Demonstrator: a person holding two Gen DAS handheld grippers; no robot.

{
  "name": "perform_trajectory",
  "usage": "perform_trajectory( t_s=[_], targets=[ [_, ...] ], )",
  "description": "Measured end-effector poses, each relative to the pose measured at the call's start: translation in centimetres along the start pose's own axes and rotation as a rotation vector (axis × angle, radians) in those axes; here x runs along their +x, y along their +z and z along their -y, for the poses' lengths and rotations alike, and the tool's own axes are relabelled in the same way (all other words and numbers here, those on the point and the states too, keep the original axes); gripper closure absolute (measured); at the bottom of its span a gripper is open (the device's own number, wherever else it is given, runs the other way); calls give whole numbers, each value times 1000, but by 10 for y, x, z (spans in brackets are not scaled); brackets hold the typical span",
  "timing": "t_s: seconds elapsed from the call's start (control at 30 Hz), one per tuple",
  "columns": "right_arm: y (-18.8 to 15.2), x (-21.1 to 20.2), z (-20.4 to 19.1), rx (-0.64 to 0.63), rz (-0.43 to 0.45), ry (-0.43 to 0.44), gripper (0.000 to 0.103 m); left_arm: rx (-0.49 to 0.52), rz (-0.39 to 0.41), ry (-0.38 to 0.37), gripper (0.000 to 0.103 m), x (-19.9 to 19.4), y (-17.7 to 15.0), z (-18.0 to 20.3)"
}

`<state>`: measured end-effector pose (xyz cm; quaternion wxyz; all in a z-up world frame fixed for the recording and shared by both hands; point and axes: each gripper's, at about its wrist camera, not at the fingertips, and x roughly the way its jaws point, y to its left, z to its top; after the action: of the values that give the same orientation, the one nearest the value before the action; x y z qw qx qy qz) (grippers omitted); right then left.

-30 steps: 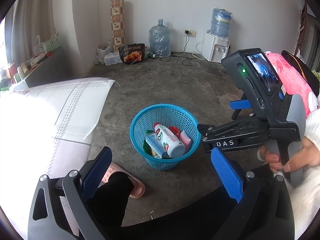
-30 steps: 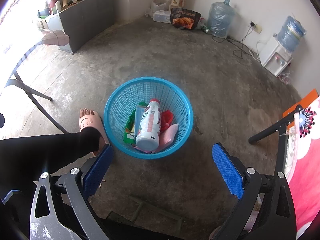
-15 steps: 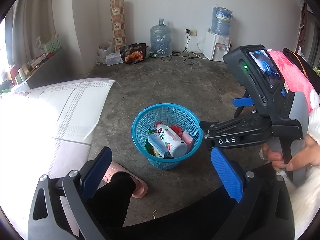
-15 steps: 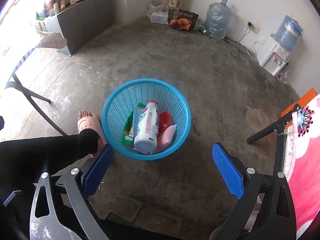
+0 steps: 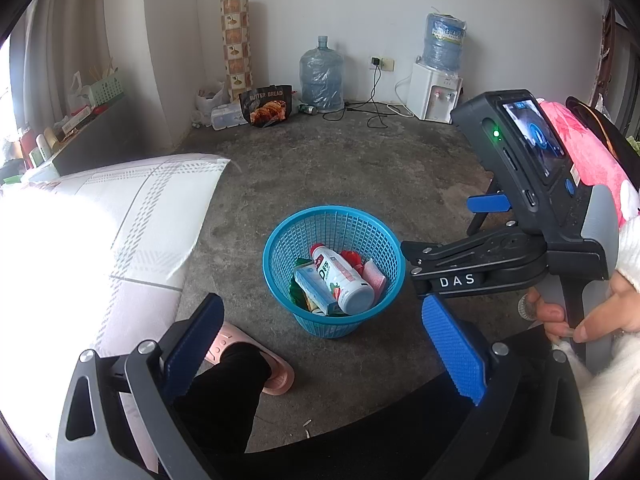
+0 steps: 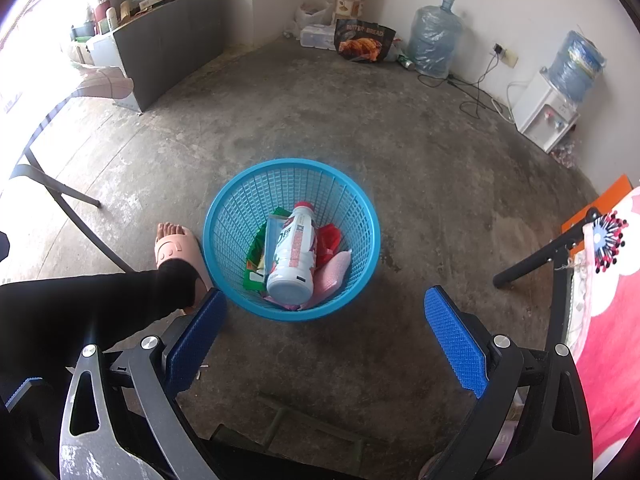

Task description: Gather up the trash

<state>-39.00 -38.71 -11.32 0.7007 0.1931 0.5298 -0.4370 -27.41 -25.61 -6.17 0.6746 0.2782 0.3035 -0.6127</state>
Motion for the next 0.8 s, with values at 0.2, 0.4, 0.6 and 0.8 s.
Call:
perform_trajectory(
  t_s=[0.2,0.4,0.6,0.8],
  targets=[
    [0,-1,0,1,1,0,8,-2,2,-3,5,0,0,-1],
    [-1,-2,0,2,8,-1,8,-3,1,-4,5,1,0,-1],
    [-2,-4,1,4,10,-1,8,-5,0,-4,5,1,-1,-1],
    [-1,-4,2,5,12,0,8,-5,-1,-4,5,1,-1,-1]
  ],
)
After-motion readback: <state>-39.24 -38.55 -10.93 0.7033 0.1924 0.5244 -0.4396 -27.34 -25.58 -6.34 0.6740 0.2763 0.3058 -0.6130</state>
